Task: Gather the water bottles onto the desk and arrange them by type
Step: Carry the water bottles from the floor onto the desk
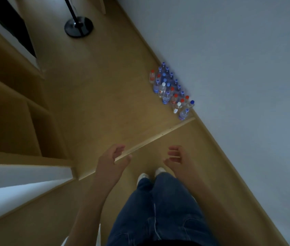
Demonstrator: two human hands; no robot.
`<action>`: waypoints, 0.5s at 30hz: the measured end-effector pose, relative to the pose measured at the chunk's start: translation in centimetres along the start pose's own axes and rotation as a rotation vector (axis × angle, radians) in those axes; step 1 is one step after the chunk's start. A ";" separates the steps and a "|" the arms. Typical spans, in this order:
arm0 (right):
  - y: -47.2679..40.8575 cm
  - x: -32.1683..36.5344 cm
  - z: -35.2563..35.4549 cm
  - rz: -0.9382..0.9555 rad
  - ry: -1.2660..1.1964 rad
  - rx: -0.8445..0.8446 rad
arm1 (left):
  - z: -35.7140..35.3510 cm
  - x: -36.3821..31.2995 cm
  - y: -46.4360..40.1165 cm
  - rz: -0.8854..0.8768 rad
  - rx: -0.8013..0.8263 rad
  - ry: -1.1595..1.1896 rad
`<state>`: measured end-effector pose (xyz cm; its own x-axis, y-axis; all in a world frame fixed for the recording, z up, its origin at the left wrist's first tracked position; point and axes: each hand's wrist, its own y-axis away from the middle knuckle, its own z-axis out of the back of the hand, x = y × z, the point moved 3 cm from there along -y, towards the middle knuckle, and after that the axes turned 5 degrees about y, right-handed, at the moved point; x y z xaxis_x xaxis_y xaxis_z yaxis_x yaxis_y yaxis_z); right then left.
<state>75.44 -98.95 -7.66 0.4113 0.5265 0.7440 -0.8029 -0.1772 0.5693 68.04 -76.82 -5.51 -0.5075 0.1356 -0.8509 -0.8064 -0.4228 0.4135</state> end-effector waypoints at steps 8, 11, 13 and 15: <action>-10.3 6.5 -1.4 -0.052 -0.089 -0.038 | 2.6 -3.4 -12.4 0.024 0.057 -0.032; -15.5 9.7 -1.6 -0.057 -0.099 -0.076 | 3.0 -5.3 -18.5 0.013 0.083 -0.061; -18.8 12.1 -1.6 -0.068 -0.106 -0.109 | 3.2 -6.8 -22.8 0.012 0.123 -0.082; -21.9 14.5 -1.5 -0.085 -0.129 -0.141 | 3.2 -8.6 -27.1 0.011 0.175 -0.096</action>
<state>98.33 -86.18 -9.91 0.5250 0.4225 0.7388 -0.8113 -0.0138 0.5845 93.28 -63.62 -8.38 -0.5360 0.2203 -0.8150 -0.8371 -0.2633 0.4795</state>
